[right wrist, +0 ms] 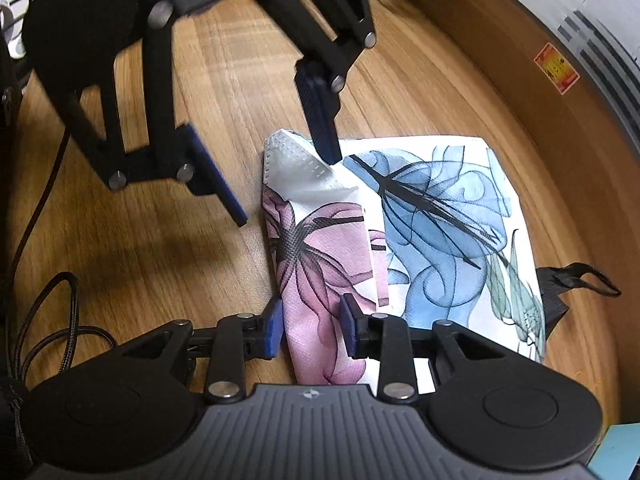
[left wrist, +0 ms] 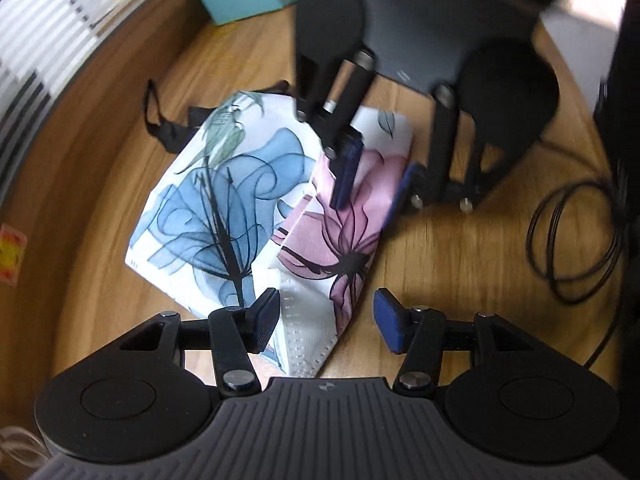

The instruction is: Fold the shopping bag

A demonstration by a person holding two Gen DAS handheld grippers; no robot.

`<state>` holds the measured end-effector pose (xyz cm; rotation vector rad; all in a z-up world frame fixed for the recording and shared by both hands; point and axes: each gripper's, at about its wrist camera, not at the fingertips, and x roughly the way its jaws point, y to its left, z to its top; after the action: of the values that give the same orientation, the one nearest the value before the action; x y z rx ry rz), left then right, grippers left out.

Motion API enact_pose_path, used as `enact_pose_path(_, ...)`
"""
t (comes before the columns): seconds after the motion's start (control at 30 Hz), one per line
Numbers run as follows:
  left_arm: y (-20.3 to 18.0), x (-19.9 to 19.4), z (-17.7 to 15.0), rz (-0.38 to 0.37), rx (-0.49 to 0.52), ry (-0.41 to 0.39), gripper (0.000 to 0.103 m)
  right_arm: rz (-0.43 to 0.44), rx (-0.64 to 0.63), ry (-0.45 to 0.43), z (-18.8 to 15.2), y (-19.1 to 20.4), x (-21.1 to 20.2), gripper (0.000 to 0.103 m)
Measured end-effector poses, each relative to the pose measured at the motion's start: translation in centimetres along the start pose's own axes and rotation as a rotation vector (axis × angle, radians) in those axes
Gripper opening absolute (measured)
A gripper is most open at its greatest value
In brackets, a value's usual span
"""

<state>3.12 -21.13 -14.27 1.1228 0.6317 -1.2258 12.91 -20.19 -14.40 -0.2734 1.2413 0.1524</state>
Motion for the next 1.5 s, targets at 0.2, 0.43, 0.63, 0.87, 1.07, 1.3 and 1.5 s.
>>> enact_pose_path(0.2,-1.6,0.7,0.1,0.073,0.159,0.022,0.055,0.099,0.115,-0.018,-0.5,-2.2,-0.4,0.036)
enact_pose_path(0.43,-3.0,1.8,-0.1,0.131,0.340,0.044,0.061,0.209,0.258,-0.047,-1.7,-4.7,-0.7,0.036)
enact_pose_path(0.63,-3.0,2.7,-0.5,0.143,0.445,0.040,0.067,0.238,0.295,-0.061,-1.6,-5.2,-0.6,0.036)
enact_pose_path(0.87,-2.4,3.5,-0.5,0.110,0.534,0.047,0.051,0.251,0.340,-0.086,-1.9,-5.8,-0.6,0.035)
enact_pose_path(1.07,-0.6,4.0,-0.4,0.023,0.452,0.067,0.047,0.209,0.352,-0.118,-1.8,-5.2,-1.8,0.036)
enact_pose_path(1.3,2.6,4.0,0.4,-0.145,0.158,0.061,0.046,0.016,0.134,-0.107,-1.5,-0.8,-3.2,0.057)
enact_pose_path(1.5,6.3,4.5,0.1,-0.293,-0.073,0.044,0.045,-0.140,-0.039,-0.084,-1.9,2.6,-3.0,0.057)
